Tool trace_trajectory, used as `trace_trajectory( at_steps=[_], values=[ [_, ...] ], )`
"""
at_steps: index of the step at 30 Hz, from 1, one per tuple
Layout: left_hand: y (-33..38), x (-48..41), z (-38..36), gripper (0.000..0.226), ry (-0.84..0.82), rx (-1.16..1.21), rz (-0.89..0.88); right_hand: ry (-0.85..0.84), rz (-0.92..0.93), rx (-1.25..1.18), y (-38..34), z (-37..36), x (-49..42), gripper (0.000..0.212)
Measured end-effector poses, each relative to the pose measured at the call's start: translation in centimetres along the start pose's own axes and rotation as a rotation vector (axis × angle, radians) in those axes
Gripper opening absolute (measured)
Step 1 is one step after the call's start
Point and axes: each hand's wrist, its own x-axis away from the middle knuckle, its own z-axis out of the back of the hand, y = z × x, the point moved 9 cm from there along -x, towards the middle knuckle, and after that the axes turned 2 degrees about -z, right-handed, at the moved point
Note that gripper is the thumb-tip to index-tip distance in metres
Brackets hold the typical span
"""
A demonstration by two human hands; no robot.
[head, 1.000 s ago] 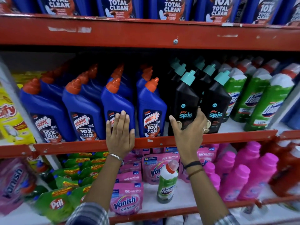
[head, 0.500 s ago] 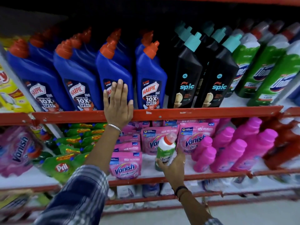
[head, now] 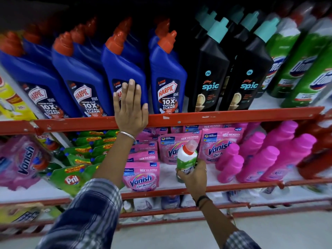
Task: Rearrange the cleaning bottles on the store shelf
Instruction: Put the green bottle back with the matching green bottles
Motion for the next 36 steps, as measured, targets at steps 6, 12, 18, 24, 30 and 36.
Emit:
trace_trajectory(
  at_steps=[6,12,18,24,30,36],
  values=[
    [-0.1,0.1,0.0,0.065,-0.002,-0.005,-0.001,0.034,0.102,-0.037,-4.0,4.8,-0.7,0.067],
    [0.1,0.0,0.1,0.061,0.005,-0.018,-0.006,0.220,0.251,-0.030,-10.2,12.5,-2.1,0.074],
    [0.0,0.2,0.1,0.060,0.017,-0.033,-0.010,0.437,0.330,-0.076,-15.0,21.5,-4.4,0.068],
    [0.1,0.2,0.2,0.060,0.030,-0.038,-0.021,0.650,0.365,-0.091,-19.0,29.4,-6.7,0.075],
    [0.2,0.0,0.2,0.060,0.033,-0.061,-0.008,0.687,0.401,-0.115,-21.4,32.1,-10.5,0.080],
    [0.3,0.0,0.2,0.060,0.027,-0.071,-0.004,0.622,0.395,-0.121,-20.6,30.8,-13.4,0.078]
  ],
)
